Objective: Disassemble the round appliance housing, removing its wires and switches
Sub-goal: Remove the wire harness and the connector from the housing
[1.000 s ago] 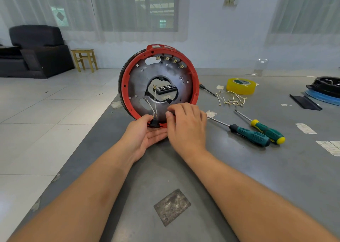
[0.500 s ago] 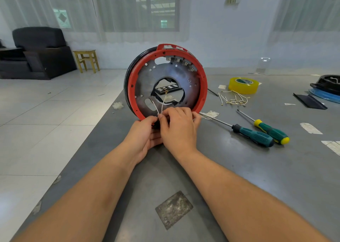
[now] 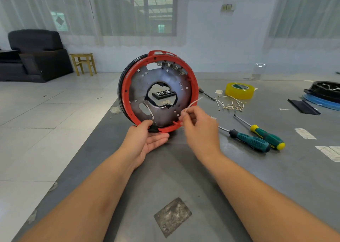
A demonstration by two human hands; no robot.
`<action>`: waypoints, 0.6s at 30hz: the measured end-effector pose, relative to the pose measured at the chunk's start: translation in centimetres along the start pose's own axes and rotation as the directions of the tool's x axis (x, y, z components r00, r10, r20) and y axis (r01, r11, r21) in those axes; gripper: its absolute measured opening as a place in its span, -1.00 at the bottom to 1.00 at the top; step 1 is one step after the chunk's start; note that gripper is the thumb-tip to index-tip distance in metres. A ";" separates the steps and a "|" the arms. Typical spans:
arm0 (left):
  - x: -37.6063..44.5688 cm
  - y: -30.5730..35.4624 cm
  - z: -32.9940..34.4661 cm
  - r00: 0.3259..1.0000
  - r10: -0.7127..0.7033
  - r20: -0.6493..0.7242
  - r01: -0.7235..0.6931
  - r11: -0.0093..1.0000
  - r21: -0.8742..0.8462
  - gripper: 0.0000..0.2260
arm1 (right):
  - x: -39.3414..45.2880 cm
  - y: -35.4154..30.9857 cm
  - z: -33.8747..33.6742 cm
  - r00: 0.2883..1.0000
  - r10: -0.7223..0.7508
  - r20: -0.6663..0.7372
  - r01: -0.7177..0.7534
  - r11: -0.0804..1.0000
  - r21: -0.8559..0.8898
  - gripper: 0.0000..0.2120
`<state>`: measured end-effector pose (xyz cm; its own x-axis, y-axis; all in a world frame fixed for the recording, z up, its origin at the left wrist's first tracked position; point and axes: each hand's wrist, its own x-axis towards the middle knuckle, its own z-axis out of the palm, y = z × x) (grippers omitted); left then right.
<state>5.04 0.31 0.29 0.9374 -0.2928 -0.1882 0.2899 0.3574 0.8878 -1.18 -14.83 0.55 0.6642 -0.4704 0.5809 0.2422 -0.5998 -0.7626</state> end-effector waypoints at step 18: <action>3.0 -0.1 -0.1 0.994 0.106 0.006 -0.106 0.994 -0.023 -0.69 | 15.0 9.7 -1.9 0.885 0.465 -0.020 -0.344 0.625 -0.701 -0.77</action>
<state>7.88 -0.56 -0.36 0.9618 -0.2584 -0.0908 0.1935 0.4068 0.8928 9.85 -28.92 2.43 0.6865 -0.7080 0.1657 -0.5726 -0.6669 -0.4769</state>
